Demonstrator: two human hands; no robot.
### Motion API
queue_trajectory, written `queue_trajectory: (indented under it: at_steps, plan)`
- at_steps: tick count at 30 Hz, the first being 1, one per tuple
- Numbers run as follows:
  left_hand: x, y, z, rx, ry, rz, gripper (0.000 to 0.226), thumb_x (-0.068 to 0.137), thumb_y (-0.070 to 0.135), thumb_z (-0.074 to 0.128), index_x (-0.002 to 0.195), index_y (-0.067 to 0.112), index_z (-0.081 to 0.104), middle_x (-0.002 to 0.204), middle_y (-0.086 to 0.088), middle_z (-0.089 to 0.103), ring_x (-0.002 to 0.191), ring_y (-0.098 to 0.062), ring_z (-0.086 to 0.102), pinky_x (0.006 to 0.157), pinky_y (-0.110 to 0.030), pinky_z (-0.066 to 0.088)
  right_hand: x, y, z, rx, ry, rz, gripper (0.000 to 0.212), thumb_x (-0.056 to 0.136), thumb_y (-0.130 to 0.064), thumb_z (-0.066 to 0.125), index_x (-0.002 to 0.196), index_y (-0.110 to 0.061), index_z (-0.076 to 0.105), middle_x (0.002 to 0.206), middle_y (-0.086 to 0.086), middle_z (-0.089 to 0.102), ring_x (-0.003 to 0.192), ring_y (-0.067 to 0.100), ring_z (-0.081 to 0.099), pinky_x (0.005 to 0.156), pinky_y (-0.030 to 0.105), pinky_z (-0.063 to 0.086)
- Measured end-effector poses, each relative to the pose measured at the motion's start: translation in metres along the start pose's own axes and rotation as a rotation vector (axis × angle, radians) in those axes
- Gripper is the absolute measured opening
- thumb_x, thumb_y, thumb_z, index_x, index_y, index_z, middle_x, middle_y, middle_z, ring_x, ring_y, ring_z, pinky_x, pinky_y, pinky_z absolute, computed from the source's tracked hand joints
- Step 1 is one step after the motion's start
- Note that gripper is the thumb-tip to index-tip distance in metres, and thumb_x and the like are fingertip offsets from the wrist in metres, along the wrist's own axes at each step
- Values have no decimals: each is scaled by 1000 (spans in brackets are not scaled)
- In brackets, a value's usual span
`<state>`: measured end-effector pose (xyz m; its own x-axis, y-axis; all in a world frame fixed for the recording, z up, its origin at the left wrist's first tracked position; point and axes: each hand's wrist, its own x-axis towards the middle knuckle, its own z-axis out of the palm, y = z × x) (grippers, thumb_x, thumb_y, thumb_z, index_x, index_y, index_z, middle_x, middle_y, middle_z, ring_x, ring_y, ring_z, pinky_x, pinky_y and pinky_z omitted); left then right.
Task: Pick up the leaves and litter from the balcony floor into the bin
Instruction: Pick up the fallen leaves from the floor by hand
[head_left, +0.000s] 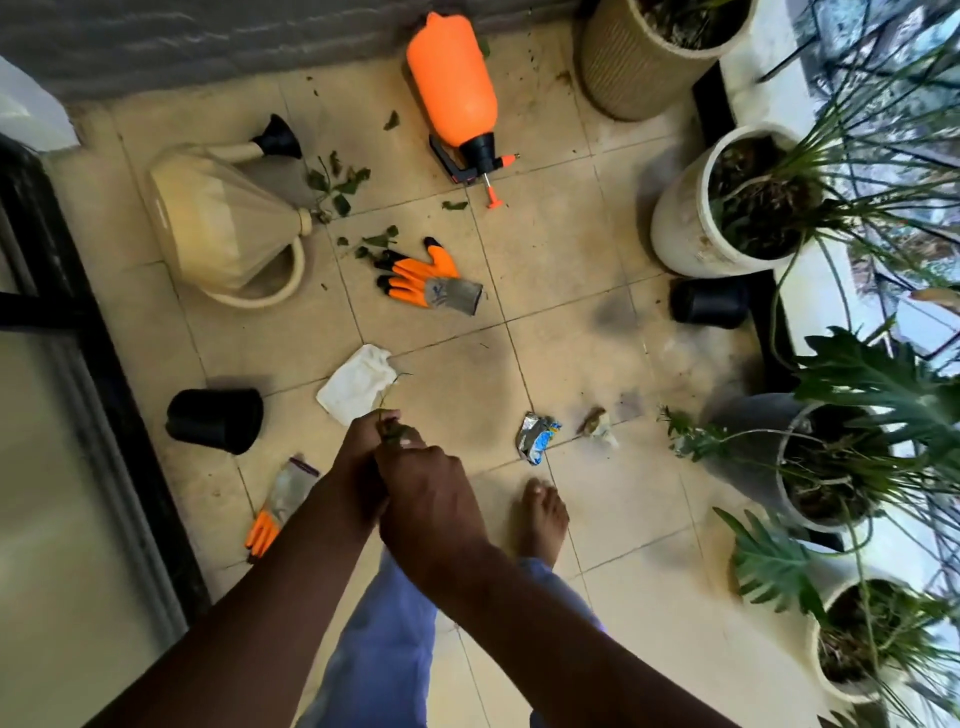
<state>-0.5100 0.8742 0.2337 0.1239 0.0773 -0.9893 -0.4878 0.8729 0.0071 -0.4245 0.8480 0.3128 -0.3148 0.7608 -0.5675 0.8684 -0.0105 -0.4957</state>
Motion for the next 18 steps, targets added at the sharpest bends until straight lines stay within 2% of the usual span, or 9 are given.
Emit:
queue_trajectory:
  at_steps: [3, 5, 7, 10, 12, 15, 18]
  plan:
    - [17, -25, -5, -36, -66, 25, 42, 100, 24, 37, 59, 17, 38, 47, -2, 43, 39, -14, 50, 57, -25, 42, -3, 17, 6, 104, 66, 39, 31, 86, 0, 56, 114, -11, 65, 101, 11, 68, 88, 30, 65, 67, 32, 43]
    - [25, -42, -1, -45, -26, 68, 39, 101, 21, 32, 68, 15, 53, 65, -4, 53, 53, -15, 61, 60, -23, 51, -3, 33, 9, 198, 141, 118, 26, 88, -5, 57, 111, -15, 64, 101, 10, 62, 86, 31, 63, 65, 29, 36]
    - [34, -56, 7, -28, 28, 91, 33, 105, 25, 31, 86, 16, 57, 81, -6, 55, 68, -18, 64, 70, -28, 49, -2, 47, 10, 215, 156, 210, 24, 95, -13, 56, 118, -16, 54, 106, 11, 51, 84, 38, 61, 64, 32, 33]
    - [44, -71, 21, -53, 49, 58, 38, 103, 28, 34, 81, 13, 60, 77, -10, 58, 73, -24, 63, 74, -32, 43, -2, 73, 12, 118, 152, 282, 31, 97, -21, 57, 125, -19, 45, 109, 10, 48, 89, 37, 59, 64, 35, 31]
    - [49, -78, 33, -83, 69, 40, 29, 101, 29, 38, 81, 15, 54, 82, -8, 52, 78, -25, 57, 75, -33, 43, -5, 88, 12, 46, 163, 292, 27, 97, -27, 56, 122, -20, 47, 108, 7, 52, 95, 32, 56, 65, 36, 29]
    - [47, -81, 55, -137, 107, 1, 28, 99, 28, 43, 74, 17, 49, 77, -6, 50, 70, -24, 58, 72, -32, 43, -11, 107, 11, 63, 172, 270, 19, 96, -28, 56, 112, -20, 58, 103, 6, 58, 98, 31, 53, 68, 37, 37]
    - [35, -79, 90, -100, 90, 50, 37, 102, 24, 43, 67, 15, 46, 55, -6, 53, 42, -19, 59, 54, -23, 48, -19, 127, 7, 206, 265, 242, 16, 86, -24, 61, 101, -26, 66, 100, -1, 60, 96, 24, 50, 83, 38, 45]
